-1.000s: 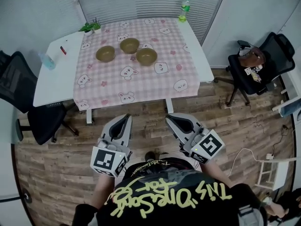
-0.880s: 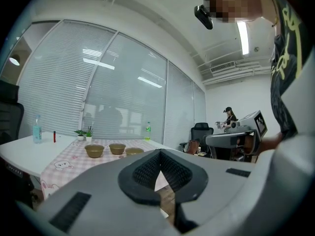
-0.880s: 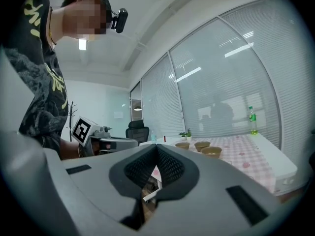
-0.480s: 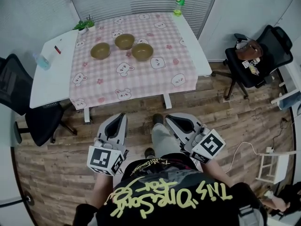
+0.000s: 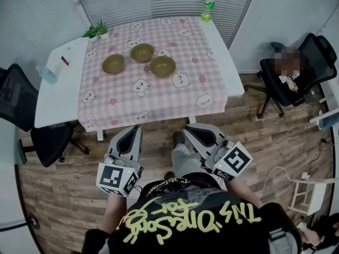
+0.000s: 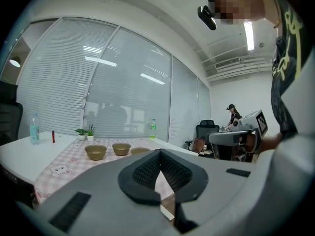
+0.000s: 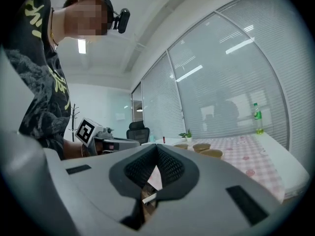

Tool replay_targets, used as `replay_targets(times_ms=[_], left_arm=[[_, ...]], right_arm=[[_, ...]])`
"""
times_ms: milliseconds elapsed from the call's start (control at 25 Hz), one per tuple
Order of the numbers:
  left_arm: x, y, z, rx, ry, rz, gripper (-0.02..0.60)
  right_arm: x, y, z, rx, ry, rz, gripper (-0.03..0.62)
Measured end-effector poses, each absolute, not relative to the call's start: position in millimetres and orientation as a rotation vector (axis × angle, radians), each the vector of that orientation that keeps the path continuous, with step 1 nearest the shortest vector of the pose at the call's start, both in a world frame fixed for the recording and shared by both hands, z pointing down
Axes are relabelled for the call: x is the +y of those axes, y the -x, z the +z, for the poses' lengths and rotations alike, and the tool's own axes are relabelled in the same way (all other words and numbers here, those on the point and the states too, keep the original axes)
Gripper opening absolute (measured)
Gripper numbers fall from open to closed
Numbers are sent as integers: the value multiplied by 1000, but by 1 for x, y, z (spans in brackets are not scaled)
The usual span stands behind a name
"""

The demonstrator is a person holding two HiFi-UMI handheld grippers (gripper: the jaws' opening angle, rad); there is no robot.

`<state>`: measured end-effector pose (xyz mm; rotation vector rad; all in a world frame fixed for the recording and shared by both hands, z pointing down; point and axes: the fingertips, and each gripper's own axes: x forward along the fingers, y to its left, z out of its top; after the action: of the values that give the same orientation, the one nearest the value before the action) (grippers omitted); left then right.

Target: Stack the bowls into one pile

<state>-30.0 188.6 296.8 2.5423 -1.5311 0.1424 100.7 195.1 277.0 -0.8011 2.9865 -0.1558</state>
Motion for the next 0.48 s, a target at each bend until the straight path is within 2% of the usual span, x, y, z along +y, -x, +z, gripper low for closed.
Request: replay_targets(times_ms=[160,480], left_arm=[[150,22,284,-1517,-2561,71,-5],[72,18,288,-1507,-2570,144,-5]], right_arm=[[156,-111,283,2975,832,-177,3],[78,-108,285,2970,816,-201,3]])
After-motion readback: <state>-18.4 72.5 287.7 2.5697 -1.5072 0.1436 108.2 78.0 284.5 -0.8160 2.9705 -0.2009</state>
